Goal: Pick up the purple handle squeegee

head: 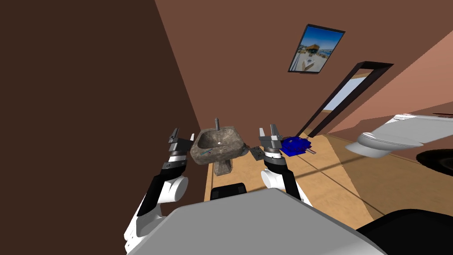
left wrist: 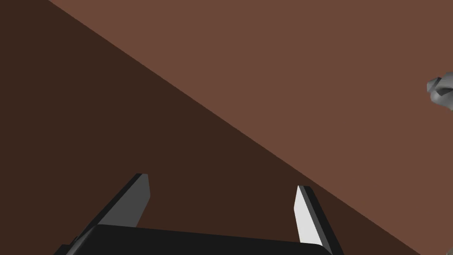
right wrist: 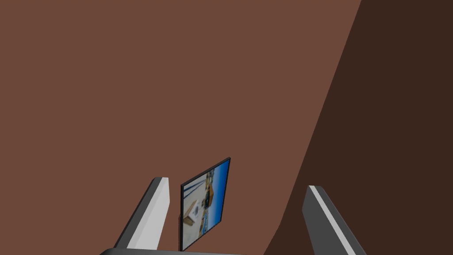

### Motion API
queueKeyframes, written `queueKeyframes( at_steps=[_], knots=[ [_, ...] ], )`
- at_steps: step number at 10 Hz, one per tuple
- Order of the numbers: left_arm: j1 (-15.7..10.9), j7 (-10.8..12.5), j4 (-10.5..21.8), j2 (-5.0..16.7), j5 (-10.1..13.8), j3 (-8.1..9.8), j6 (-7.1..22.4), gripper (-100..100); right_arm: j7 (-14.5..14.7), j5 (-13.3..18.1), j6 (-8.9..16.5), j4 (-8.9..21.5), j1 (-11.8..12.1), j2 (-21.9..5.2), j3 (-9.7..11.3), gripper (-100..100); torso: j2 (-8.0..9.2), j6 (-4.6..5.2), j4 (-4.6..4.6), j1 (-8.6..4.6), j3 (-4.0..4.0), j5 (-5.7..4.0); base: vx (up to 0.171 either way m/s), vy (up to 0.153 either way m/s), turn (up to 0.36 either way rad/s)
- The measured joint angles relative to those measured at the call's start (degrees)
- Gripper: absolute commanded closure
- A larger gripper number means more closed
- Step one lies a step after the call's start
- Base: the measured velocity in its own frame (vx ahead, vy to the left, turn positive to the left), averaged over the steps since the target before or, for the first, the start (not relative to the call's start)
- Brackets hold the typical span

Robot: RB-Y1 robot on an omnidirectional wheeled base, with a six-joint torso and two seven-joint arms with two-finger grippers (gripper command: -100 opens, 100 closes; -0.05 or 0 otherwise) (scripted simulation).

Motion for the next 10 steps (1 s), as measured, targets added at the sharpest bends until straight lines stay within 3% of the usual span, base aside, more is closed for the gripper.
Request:
queueKeyframes(
  at_steps=[10],
  knots=[
    [-6.05,6.37,-0.72,2.30,4.52,-0.92,16.00,-100,0.00,0.00,0.00,0.00,0.00,0.00,0.00,0,0.00,-0.02,0.00,0.03,0.00,0.01,-0.020,-0.012,-0.032]
  ],
)
